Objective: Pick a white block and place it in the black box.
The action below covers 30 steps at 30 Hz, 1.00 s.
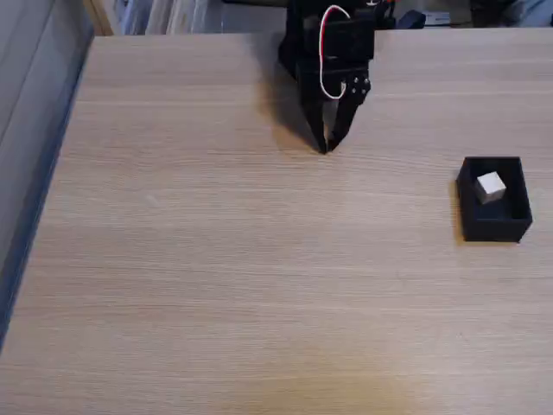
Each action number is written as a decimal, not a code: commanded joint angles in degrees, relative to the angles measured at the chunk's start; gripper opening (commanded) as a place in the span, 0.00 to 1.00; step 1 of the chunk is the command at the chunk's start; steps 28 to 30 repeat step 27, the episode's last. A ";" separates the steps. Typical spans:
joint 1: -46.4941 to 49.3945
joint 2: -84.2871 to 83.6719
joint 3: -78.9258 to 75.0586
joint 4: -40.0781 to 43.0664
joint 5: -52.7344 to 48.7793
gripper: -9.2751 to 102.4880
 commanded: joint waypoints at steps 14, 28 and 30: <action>1.93 10.28 0.97 9.40 1.23 0.08; 1.76 10.28 0.97 9.40 0.97 0.08; 1.76 10.28 0.97 9.40 0.97 0.08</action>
